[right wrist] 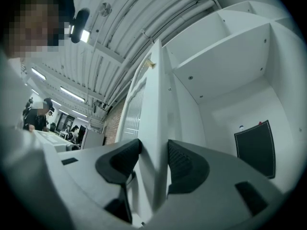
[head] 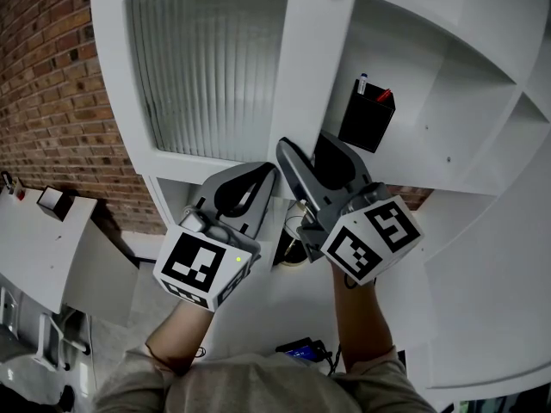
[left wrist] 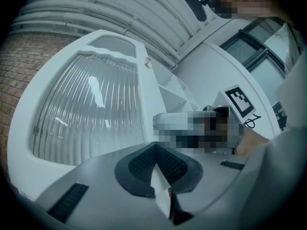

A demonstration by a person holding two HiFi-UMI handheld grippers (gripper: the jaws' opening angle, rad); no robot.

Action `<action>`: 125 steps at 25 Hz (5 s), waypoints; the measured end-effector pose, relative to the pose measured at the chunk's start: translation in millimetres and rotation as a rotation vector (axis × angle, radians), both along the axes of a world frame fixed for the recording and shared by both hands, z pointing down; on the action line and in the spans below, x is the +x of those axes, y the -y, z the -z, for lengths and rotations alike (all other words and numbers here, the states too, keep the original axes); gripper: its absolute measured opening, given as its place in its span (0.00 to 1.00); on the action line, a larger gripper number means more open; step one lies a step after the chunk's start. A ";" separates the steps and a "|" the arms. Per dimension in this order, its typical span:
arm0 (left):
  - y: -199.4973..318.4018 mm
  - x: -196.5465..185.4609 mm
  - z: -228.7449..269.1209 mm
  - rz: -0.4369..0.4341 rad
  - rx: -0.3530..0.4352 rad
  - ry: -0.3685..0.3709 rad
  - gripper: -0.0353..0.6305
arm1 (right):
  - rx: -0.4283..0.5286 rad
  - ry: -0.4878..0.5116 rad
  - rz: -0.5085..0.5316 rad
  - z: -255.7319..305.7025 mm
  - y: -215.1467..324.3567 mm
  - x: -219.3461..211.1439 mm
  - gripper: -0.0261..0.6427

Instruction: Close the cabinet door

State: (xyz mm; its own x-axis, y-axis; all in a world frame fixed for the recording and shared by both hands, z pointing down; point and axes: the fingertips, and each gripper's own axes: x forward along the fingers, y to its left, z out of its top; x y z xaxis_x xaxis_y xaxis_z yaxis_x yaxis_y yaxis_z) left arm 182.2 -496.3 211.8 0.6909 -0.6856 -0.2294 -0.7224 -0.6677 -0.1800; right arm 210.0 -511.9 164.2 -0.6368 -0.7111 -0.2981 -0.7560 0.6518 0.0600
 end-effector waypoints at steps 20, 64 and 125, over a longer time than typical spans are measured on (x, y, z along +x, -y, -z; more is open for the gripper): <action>19.4 1.5 -0.8 0.008 0.001 0.004 0.06 | 0.037 0.016 -0.185 -7.8 4.4 19.2 0.28; -16.0 -8.5 4.8 0.046 -0.005 -0.006 0.06 | 0.019 -0.058 -0.285 -30.3 -39.1 8.5 0.07; -184.1 -45.4 -88.1 0.113 -0.100 0.010 0.06 | -0.026 -0.101 -0.195 -126.3 -202.3 -26.6 0.07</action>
State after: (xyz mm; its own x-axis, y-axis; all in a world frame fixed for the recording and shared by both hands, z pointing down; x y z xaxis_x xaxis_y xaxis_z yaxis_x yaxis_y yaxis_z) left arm 136.8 -312.2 299.9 0.6096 -0.7785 -0.1494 -0.7927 -0.5969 -0.1238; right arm 183.4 -309.7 290.5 -0.5123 -0.8302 -0.2200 -0.8588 0.4963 0.1269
